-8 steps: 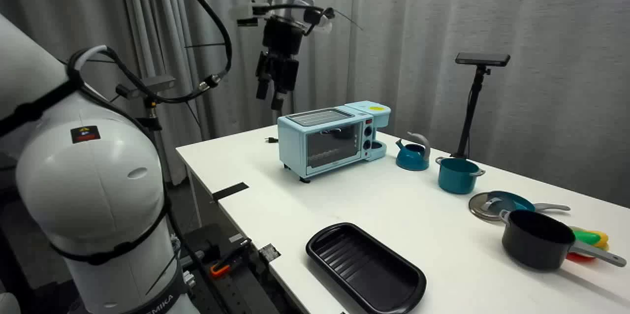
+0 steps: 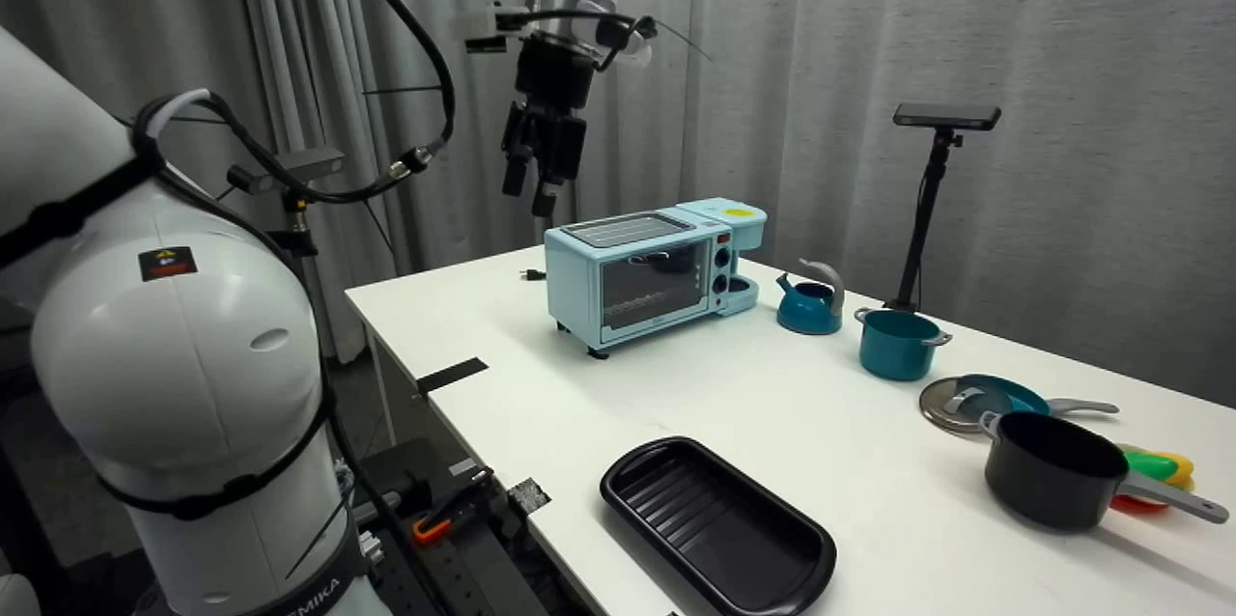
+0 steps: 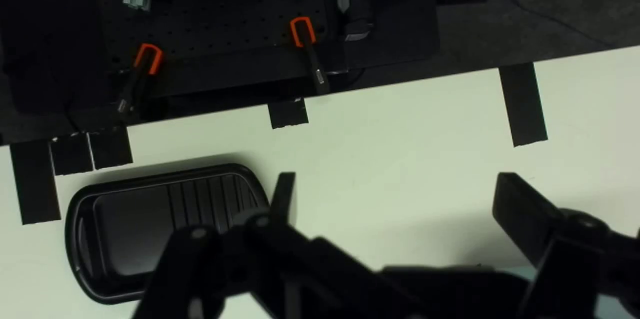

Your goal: Cover the green pot with the black glass lid

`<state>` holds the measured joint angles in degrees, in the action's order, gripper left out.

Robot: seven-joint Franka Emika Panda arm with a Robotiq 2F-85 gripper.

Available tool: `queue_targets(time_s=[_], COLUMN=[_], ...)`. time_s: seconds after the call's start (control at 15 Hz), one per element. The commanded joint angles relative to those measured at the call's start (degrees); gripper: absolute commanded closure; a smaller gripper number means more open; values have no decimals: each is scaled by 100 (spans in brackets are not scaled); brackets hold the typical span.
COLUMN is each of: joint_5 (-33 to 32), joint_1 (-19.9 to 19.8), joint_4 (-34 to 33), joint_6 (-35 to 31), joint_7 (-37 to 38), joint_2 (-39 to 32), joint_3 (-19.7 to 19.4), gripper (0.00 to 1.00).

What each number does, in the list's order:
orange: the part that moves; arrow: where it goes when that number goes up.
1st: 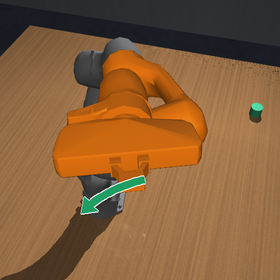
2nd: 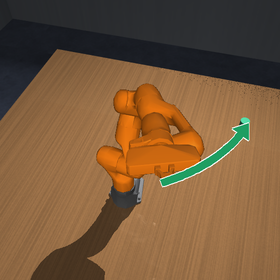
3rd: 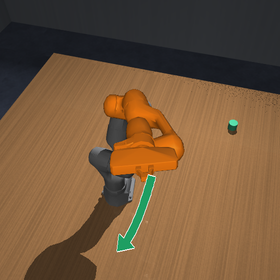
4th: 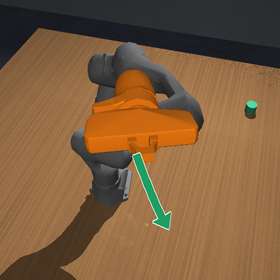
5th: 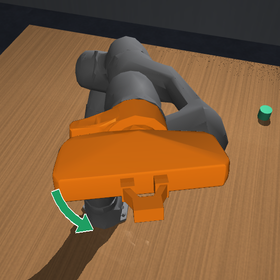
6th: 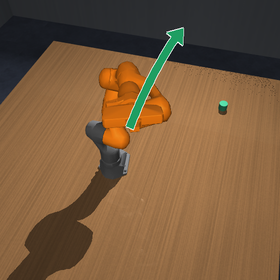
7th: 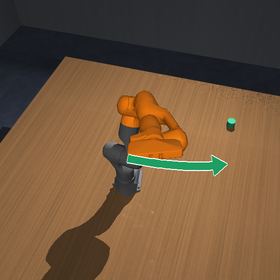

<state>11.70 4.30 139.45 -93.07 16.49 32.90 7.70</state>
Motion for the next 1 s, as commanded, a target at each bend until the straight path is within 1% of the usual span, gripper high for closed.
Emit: queue_targets(time_s=[0.0,0.6,0.73,0.93], joint_5=[13,13,-5,-256], joint_1=[-44,-44,-82,-209], joint_4=[-9,-9,-93,-359], joint_6=[13,13,-96,-130], joint_7=[-18,-18,-21,-4], joint_2=[1,1,-83,-260], joint_3=[34,34,12,-15], gripper=[0,0,0,0])
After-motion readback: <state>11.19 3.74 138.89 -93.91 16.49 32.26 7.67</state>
